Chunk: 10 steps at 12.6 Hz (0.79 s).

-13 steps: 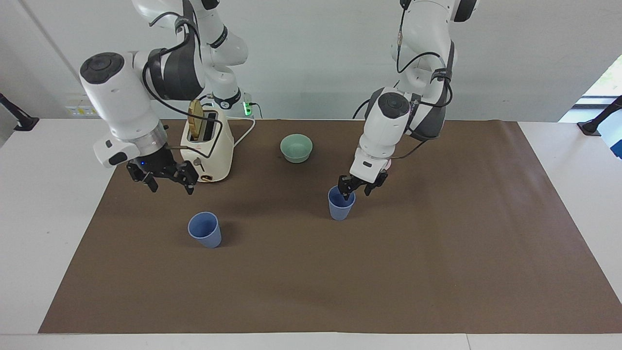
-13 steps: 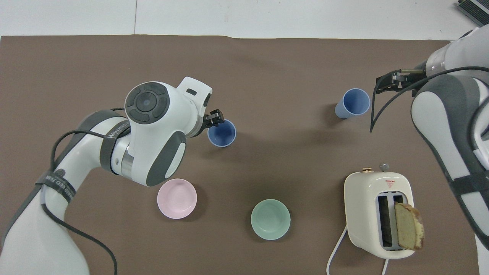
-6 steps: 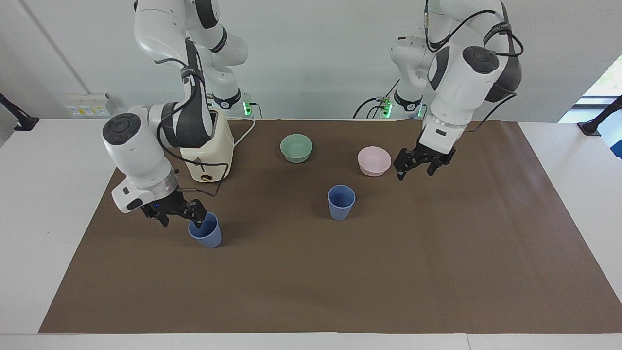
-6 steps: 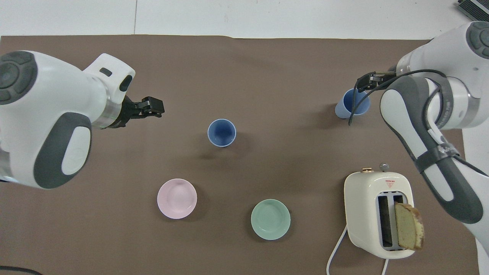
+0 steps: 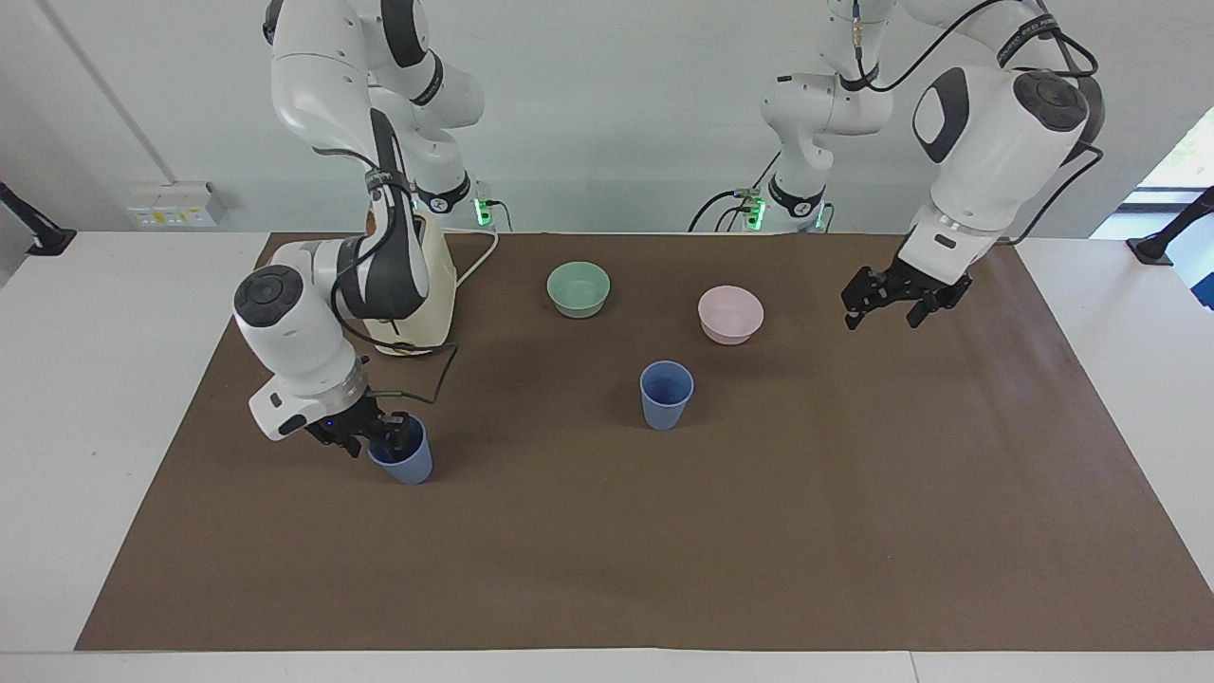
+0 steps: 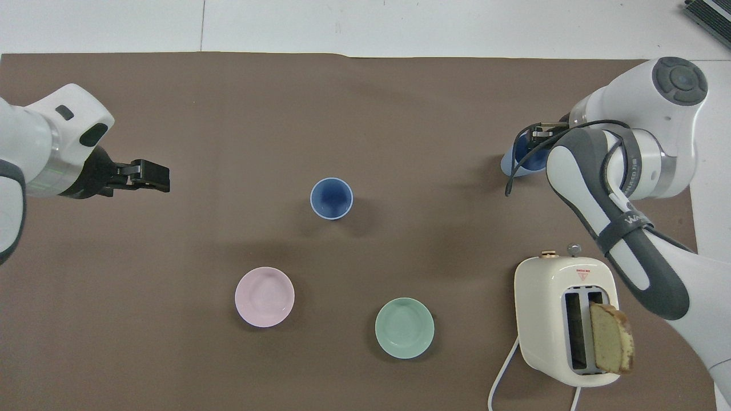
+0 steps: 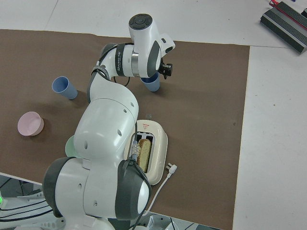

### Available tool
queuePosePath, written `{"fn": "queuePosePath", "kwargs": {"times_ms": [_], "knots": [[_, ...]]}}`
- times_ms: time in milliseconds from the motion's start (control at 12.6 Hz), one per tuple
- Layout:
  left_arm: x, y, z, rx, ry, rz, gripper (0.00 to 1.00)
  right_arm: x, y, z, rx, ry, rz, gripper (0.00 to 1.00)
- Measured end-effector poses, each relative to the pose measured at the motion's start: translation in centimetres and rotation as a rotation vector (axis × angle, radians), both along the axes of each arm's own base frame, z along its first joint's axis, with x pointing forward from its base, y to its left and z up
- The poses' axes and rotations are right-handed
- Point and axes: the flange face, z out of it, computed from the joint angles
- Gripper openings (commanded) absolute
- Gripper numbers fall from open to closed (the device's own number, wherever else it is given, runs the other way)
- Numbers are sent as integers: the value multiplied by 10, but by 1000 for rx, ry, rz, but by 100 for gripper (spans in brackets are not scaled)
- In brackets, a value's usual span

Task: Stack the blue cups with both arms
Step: 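Grasp the farther blue cup with the right gripper and lift it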

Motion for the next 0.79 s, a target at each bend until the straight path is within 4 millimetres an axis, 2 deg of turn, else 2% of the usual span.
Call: {"fn": "queuePosePath", "kwargs": {"times_ms": [79, 158, 396, 554, 712, 792], "knots": [[-4, 14, 7, 0, 4, -35, 100, 0, 1, 2, 0, -3, 1, 3], [-10, 24, 15, 6, 8, -68, 100, 0, 1, 5, 0, -7, 2, 0], [-30, 38, 53, 47, 14, -125, 100, -3, 5, 23, 1, -24, 7, 0], [-39, 41, 91, 55, 5, -127, 100, -9, 14, 50, 3, -37, 21, 0], [-45, 44, 118, 66, -5, -126, 100, -17, 37, 84, 7, -71, 56, 0], [-47, 46, 125, 77, -5, -126, 100, -23, 57, 102, 12, -88, 73, 0]]}}
